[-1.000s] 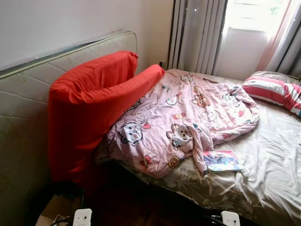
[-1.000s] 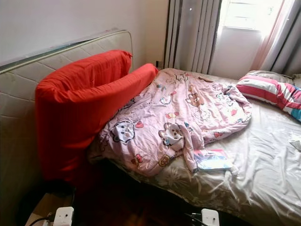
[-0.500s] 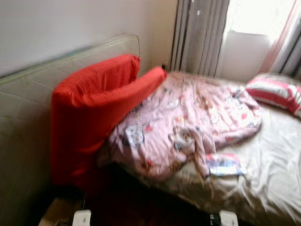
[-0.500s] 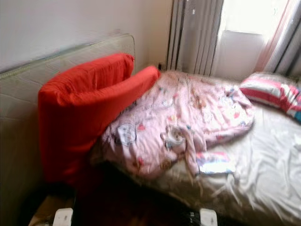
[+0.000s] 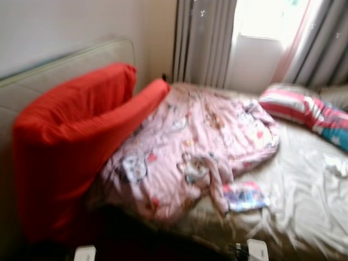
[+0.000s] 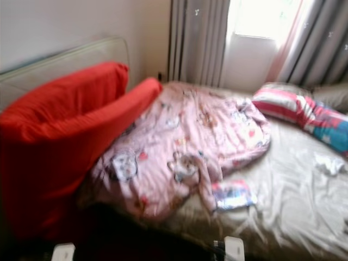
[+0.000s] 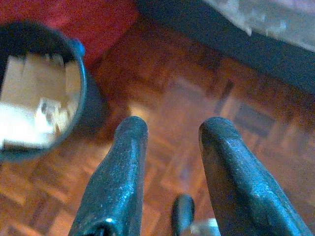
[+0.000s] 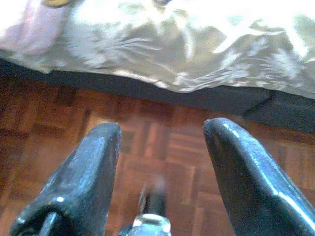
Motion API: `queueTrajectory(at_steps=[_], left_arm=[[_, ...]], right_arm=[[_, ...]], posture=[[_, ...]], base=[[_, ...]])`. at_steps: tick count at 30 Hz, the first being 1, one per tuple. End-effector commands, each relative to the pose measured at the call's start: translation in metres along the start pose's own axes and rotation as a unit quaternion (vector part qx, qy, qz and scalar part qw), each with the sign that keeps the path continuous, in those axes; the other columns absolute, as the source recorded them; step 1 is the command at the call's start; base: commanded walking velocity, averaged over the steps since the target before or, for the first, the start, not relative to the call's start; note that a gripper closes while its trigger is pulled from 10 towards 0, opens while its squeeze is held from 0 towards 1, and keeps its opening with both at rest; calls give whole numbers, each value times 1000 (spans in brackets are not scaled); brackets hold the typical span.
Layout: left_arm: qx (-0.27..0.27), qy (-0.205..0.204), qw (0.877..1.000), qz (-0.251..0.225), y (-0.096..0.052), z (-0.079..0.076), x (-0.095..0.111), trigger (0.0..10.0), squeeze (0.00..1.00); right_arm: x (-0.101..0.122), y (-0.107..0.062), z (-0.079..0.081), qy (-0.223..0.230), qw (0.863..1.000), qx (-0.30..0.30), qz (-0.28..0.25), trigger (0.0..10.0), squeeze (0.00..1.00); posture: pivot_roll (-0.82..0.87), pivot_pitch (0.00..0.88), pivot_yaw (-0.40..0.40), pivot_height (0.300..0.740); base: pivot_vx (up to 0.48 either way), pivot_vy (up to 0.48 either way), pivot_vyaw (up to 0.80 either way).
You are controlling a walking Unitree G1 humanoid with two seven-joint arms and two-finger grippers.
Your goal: Clean up the room
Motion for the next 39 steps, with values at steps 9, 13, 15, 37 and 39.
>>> queueTrajectory(at_steps=[9, 13, 15, 37, 39], left_arm=[[-18, -1, 1000, 6, 2, -15, -1, 10000, 0], [-18, 2, 1000, 5, 2, -15, 0, 10000, 0], [-18, 2, 1000, 5, 2, -15, 0, 10000, 0], [-27, 6, 1000, 5, 2, -17, 0, 10000, 0], [-26, 5, 1000, 1, 2, -17, 1, 10000, 0]], right_arm=[[-4, -1, -9, 5, 1000, -12, 10, 10000, 0], [-3, -1, -9, 7, 1000, -13, 9, 10000, 0], [-2, -1, -9, 7, 1000, -13, 9, 10000, 0], [-1, -1, -8, 11, 1000, -11, 0, 10000, 0], [0, -1, -9, 14, 1000, -13, -2, 10000, 0]], posture=[[34, 0, -49, 740], [34, 0, -48, 740], [34, 0, -48, 740], [31, 0, -44, 740], [31, 0, -44, 740]], base=[[328, 0, 0], [329, 0, -586], [330, 0, -781], [147, 0, 0], [0, 0, 0]])
Point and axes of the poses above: a point about 5 cm out from each wrist's last joint towards the gripper, its own y axis pointing out of the wrist towards the gripper, its own x axis along the axis of the wrist's last joint, z = x × y, the point moved 2 cm from there along y, pointing out of the wrist towards the gripper, and after that the axes turned 11 degrees about -y, right-handed, at the moved point
